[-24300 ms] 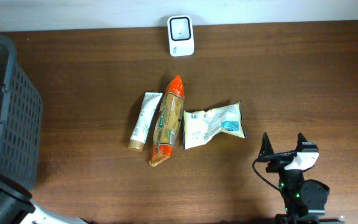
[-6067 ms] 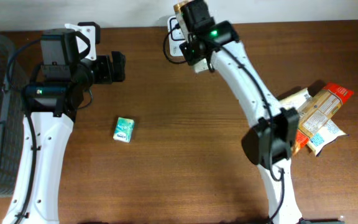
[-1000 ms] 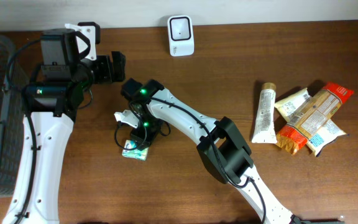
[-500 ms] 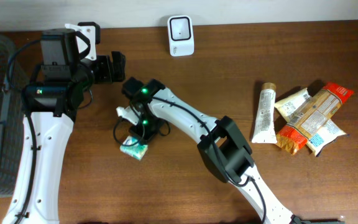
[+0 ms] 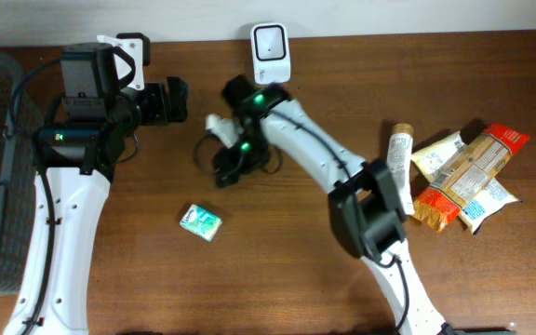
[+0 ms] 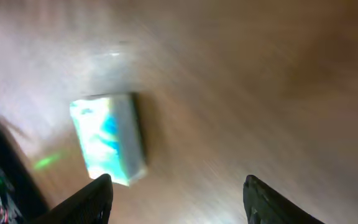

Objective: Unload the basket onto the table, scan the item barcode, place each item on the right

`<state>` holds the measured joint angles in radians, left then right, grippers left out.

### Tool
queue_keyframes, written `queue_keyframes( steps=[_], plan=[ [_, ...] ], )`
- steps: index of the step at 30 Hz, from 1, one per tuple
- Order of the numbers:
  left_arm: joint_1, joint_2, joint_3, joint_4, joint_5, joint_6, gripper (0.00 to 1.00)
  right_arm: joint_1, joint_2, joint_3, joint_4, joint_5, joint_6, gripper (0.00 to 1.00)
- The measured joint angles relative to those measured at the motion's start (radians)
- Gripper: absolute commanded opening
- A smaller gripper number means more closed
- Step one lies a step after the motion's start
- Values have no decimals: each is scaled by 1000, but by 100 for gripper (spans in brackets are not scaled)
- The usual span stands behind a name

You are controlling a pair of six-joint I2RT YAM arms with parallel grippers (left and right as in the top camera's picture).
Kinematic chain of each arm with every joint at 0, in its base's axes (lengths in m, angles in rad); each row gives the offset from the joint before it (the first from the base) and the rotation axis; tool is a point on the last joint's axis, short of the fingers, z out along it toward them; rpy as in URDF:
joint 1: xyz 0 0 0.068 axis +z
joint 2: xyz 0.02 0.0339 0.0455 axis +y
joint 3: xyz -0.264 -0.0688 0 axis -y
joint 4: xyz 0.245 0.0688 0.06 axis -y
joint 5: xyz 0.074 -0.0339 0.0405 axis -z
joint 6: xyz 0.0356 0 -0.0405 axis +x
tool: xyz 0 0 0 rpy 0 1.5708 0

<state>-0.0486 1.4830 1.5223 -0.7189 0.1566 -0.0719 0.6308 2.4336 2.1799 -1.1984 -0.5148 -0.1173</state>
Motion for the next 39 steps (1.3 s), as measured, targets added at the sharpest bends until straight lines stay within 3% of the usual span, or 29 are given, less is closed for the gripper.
queue_keyframes(
  steps=[7, 9, 11, 12, 20, 25, 28, 30, 34, 36, 39],
  plan=[
    [0, 0, 0, 0, 0, 0, 99, 175, 2, -64, 106, 39, -75, 47],
    [0, 0, 0, 0, 0, 0, 99, 182, 4, -116, 135, 46, -81, 33],
    [0, 0, 0, 0, 0, 0, 99, 182, 8, -155, 137, 50, -80, 9],
    [0, 0, 0, 0, 0, 0, 99, 182, 8, -155, 140, 50, -84, 4],
    [0, 0, 0, 0, 0, 0, 99, 103, -14, -105, 65, 38, 32, 4],
    [0, 0, 0, 0, 0, 0, 99, -128, -160, -79, -33, 248, 409, 4],
    [0, 0, 0, 1, 0, 0, 99, -173, -154, -224, 58, 317, 566, 4],
    [0, 0, 0, 0, 0, 0, 99, -158, -143, -332, 121, 321, 622, 18],
    [0, 0, 0, 0, 0, 0, 99, -172, -142, -340, 145, 296, 607, 25],
    [0, 0, 0, 0, 0, 0, 99, -209, -142, -340, 136, 217, 523, 26],
    [0, 0, 0, 0, 0, 0, 99, -296, -142, -340, 134, 55, 333, 35]
  ],
)
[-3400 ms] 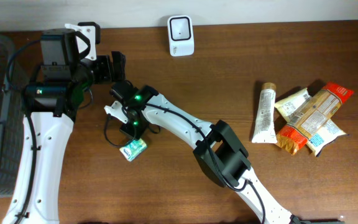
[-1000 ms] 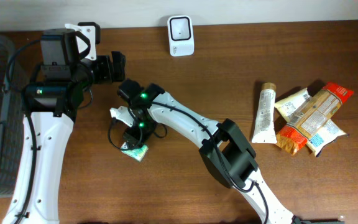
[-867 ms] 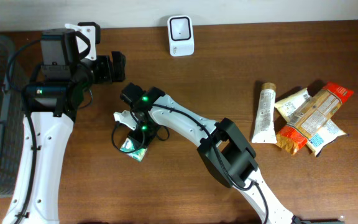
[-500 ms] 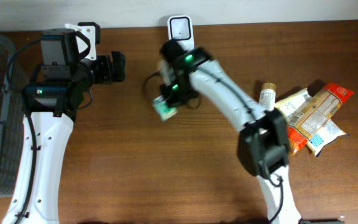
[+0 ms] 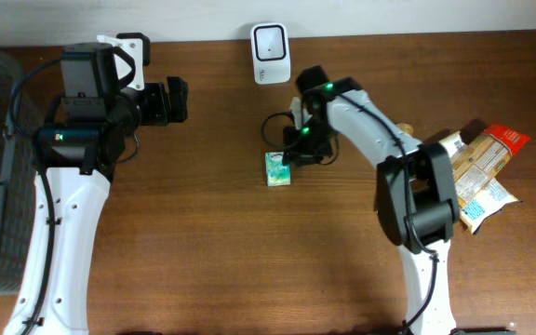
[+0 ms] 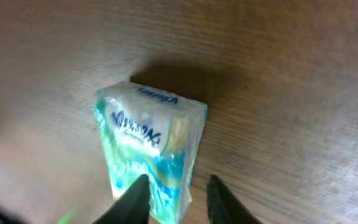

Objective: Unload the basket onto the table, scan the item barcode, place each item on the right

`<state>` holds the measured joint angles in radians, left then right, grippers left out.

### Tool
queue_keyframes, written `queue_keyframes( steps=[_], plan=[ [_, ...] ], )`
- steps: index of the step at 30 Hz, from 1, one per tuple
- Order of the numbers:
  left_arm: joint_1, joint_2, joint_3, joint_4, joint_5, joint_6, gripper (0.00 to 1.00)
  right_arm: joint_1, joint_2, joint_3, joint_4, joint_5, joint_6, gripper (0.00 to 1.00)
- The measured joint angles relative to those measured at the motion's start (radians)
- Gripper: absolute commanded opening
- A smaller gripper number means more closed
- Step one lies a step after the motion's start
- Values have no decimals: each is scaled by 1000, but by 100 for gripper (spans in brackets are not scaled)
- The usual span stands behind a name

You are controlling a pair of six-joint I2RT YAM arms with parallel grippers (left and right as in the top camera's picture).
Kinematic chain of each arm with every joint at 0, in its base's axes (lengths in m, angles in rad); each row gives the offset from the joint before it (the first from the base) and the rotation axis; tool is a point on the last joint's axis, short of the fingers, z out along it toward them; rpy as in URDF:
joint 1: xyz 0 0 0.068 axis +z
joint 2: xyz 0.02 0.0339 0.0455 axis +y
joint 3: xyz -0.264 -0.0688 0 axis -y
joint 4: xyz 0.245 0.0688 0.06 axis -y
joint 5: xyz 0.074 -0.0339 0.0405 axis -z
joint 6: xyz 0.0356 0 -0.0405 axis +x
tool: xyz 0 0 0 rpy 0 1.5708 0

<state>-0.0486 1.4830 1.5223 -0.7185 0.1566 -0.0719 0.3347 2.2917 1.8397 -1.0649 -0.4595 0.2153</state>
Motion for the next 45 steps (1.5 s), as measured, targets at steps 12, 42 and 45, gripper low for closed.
queue_keyframes(
  steps=[12, 42, 45],
  plan=[
    [0, 0, 0, 0, 0, 0, 99, 11, 0, -130, 109, -128, -167, 4],
    [0, 0, 0, -1, 0, 0, 99, 80, 188, 195, 1157, 916, -1159, 4],
    [0, 0, 0, -2, 0, 0, 99, 80, 188, 195, 1151, 922, -1173, 4]
  ],
)
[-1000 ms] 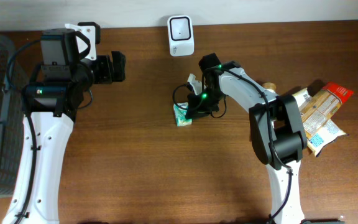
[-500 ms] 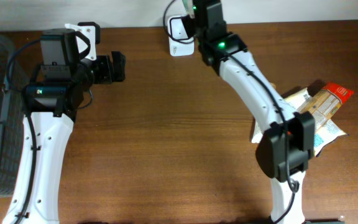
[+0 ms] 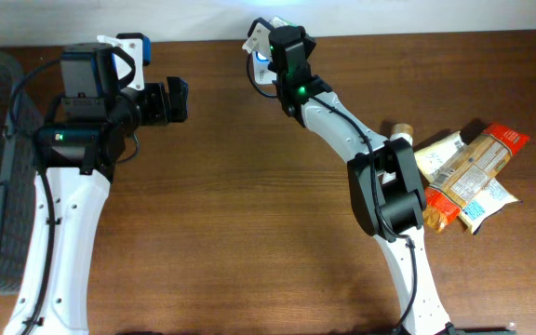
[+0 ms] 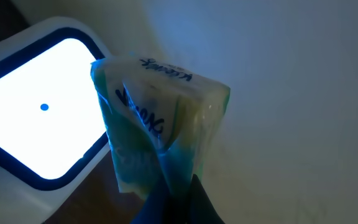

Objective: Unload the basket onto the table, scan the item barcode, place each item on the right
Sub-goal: 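Move the tissue pack right and drop it on the item pile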

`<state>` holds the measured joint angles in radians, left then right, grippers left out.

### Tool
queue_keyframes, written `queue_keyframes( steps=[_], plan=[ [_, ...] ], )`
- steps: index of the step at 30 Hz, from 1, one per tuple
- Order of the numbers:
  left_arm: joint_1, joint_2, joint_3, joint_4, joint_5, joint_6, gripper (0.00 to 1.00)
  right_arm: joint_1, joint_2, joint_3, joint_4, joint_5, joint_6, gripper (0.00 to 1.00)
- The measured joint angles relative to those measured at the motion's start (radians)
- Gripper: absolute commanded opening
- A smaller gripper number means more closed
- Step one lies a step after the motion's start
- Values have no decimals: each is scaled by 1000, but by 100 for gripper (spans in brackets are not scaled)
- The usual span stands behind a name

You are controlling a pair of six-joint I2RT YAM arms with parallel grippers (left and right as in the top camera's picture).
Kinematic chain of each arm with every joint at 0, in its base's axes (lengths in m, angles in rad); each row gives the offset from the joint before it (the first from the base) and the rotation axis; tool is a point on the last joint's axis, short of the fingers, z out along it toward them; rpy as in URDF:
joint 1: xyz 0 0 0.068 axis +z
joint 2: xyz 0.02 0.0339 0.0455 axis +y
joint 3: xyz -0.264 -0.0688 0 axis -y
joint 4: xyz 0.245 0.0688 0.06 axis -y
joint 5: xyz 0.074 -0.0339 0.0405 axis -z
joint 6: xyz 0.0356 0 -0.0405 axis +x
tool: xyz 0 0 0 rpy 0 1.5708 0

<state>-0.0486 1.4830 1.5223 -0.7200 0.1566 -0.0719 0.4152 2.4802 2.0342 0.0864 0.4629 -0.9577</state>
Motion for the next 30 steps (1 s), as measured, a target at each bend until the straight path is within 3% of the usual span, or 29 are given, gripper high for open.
queue_keyframes(
  steps=[11, 14, 17, 23, 24, 27, 30],
  plan=[
    [0, 0, 0, 0, 0, 0, 99, 24, 1, 0, -52, 2, -11, 4],
    [0, 0, 0, 0, 0, 0, 99, 51, -26, -3, -144, 9, 46, 4],
    [0, 0, 0, 0, 1, 0, 99, 83, -179, -10, -405, -43, 256, 4],
    [0, 0, 0, -1, 0, 0, 99, 45, -658, 9, -1006, -212, 897, 4],
    [0, 0, 0, 0, 0, 0, 99, 0, -733, 10, -1108, -226, 1037, 4],
    [0, 0, 0, -2, 0, 0, 99, -115, -779, 9, -1343, -248, 1176, 4],
    [0, 0, 0, 0, 0, 0, 99, -402, -779, -15, -1505, -241, 1330, 4]
  ],
)
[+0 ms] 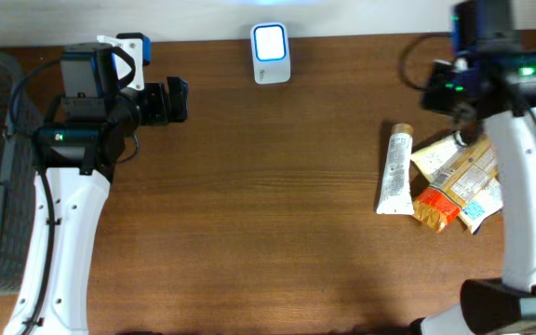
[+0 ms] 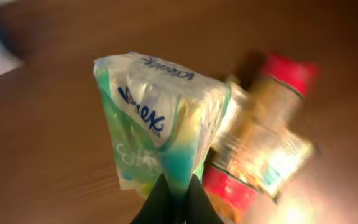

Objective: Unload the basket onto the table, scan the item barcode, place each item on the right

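Observation:
My right gripper is shut on the lower edge of a green, blue and white tissue pack, holding it up in the air. In the overhead view the right arm's wrist is at the far right back of the table, above the pile of packets; the pack itself is hidden there. The white barcode scanner stands at the back centre with its window lit. My left gripper hovers at the back left, far from the pack.
A white tube and several snack packets lie in a pile at the right; the packets show blurred below the held pack. A dark mesh basket stands at the left edge.
My right gripper was holding the tissue pack in front of the lit scanner at the back centre. Now it holds the pack over the packet pile at the right. The left arm is unchanged.
The pack first lay on the table left of centre with my right gripper open above it. Then it was near the table's middle with the jaws narrowed at it. Then it was gripped and held at the scanner's lit window, and now it is at the right side.

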`<state>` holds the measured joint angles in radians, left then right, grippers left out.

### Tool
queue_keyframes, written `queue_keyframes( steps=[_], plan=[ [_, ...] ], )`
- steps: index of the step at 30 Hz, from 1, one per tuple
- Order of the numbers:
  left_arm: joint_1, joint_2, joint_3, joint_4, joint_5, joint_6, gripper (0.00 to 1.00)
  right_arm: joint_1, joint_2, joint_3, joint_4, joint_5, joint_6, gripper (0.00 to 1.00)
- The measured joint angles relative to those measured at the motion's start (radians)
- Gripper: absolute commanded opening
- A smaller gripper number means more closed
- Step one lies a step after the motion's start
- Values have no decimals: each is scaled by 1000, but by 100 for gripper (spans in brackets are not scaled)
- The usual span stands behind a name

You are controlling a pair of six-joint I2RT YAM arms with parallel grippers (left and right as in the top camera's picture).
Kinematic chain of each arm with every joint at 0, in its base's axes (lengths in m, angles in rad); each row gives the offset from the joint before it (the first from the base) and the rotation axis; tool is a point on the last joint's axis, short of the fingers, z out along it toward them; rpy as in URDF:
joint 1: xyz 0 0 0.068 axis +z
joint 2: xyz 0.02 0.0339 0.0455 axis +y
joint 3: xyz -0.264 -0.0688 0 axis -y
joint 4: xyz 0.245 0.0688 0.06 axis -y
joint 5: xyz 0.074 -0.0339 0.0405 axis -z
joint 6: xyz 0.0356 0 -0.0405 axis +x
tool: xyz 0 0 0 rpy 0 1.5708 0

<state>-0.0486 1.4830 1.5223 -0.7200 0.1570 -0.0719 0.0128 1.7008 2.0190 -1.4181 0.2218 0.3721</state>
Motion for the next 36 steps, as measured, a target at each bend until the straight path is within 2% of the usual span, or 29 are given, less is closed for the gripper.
queue_keyframes(
  steps=[1, 3, 6, 7, 8, 9, 10, 12, 14, 18, 20, 24, 26, 29, 31, 33, 36],
  plan=[
    [0, 0, 0, 0, 0, 0, 99, -31, 5, -11, -15, -5, 18, 4],
    [0, 0, 0, 0, 0, 0, 99, -150, 59, -114, -27, -19, 51, 11],
    [0, 0, 0, 0, 0, 0, 99, -212, 153, -277, 20, -68, 67, 19],
    [0, 0, 0, 0, 0, 0, 99, -213, 183, -336, 54, -82, 72, 49],
    [0, 0, 0, 0, 0, 0, 99, -213, 190, -354, 67, -89, 71, 72],
    [0, 0, 0, 0, 0, 0, 99, -213, 191, -360, 77, -109, 61, 90],
    [0, 0, 0, 0, 0, 0, 99, -213, 191, -360, 87, -131, 51, 99],
    [0, 0, 0, 0, 0, 0, 99, -213, 191, -344, 63, -183, 24, 98],
    [0, 0, 0, 0, -1, 0, 99, -213, 190, -257, -19, -248, -9, 99],
    [0, 0, 0, 0, 0, 0, 99, -190, 110, 46, -266, -322, -47, 99],
    [0, 0, 0, 0, 0, 0, 99, -133, 29, 168, -273, -388, -54, 99],
    [0, 0, 0, 0, 0, 0, 99, -8, -130, 242, -274, -795, -36, 99],
    [0, 0, 0, 0, 0, 0, 99, 25, -146, 242, -274, -878, -31, 99],
    [0, 0, 0, 0, 0, 0, 99, 27, -143, 242, -274, -901, -48, 99],
    [0, 0, 0, 0, 0, 0, 99, 27, -143, 242, -274, -900, -177, 99],
    [0, 0, 0, 0, 0, 0, 99, 27, -152, 242, -274, -838, -250, 99],
    [0, 0, 0, 0, 0, 0, 99, 27, -229, 230, -208, -629, -307, 99]
  ],
)
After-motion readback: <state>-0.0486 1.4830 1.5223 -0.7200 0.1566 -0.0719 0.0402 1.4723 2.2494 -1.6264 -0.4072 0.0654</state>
